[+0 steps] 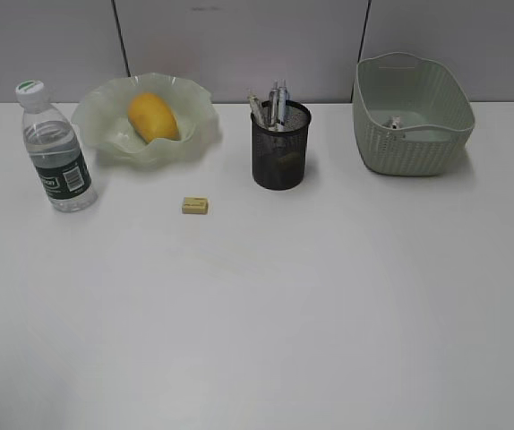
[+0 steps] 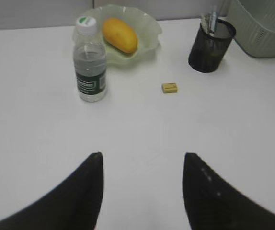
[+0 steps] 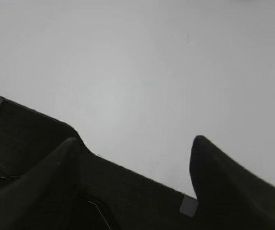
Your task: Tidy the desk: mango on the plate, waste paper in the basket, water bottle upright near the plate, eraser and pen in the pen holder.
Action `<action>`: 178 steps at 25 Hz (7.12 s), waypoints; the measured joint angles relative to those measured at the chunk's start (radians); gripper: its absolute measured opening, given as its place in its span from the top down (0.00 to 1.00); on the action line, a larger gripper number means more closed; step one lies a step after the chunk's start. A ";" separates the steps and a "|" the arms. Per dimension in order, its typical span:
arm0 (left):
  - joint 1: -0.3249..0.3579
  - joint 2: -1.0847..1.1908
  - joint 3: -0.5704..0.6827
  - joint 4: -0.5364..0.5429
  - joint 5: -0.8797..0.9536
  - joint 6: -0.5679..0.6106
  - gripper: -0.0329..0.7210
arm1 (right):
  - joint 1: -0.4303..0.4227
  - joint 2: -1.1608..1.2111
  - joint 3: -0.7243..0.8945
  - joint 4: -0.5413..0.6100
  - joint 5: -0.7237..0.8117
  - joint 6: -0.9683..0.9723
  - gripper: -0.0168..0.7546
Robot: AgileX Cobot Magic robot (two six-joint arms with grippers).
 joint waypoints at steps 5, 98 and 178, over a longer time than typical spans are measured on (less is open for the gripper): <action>0.000 0.275 -0.097 -0.099 -0.009 0.023 0.42 | 0.000 0.000 0.000 0.000 0.000 0.000 0.25; -0.456 1.958 -1.148 0.394 -0.001 -0.572 0.56 | 0.000 0.000 0.000 0.000 0.000 0.004 0.25; -0.507 1.961 -1.739 0.173 0.211 -0.485 0.30 | 0.000 0.000 0.000 0.000 0.000 0.004 0.25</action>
